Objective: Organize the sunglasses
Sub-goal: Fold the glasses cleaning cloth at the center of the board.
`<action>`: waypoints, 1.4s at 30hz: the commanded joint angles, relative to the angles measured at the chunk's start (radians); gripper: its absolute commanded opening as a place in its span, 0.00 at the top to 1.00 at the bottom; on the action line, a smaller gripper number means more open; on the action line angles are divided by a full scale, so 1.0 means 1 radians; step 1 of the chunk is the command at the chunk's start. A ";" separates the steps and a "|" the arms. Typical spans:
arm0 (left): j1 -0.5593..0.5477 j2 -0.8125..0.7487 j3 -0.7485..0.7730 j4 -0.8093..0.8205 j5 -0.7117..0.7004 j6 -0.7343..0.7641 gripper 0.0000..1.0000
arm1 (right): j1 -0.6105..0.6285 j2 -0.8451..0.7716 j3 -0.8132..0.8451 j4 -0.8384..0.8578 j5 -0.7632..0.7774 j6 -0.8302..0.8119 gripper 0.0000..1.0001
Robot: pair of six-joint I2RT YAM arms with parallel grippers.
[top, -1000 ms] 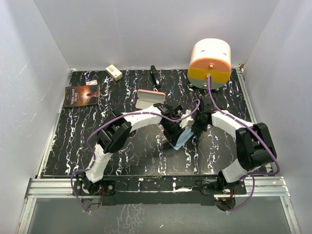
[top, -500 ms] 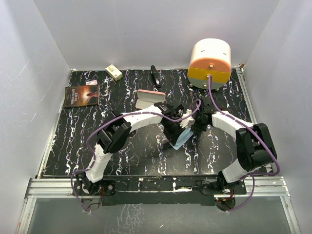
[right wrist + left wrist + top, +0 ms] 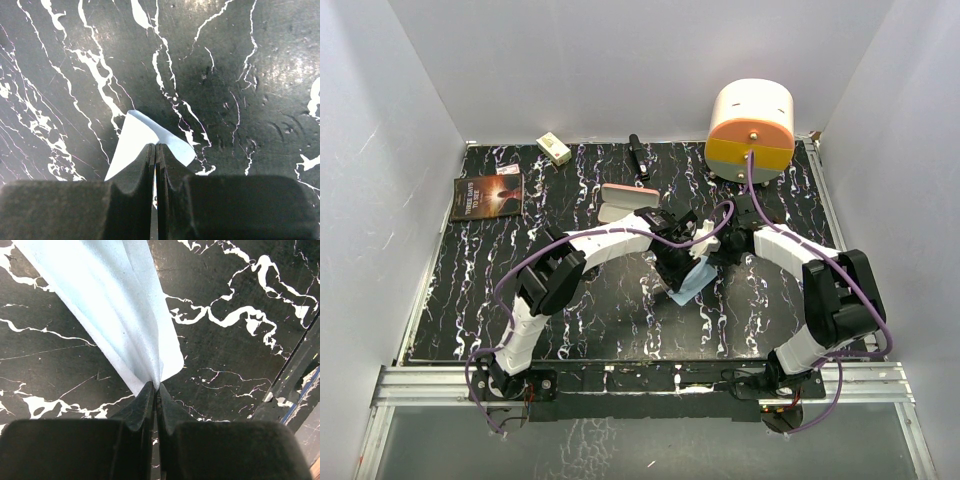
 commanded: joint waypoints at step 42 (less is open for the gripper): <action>-0.011 -0.044 -0.017 -0.012 0.060 0.008 1.00 | 0.009 -0.038 0.019 0.014 0.040 -0.010 0.92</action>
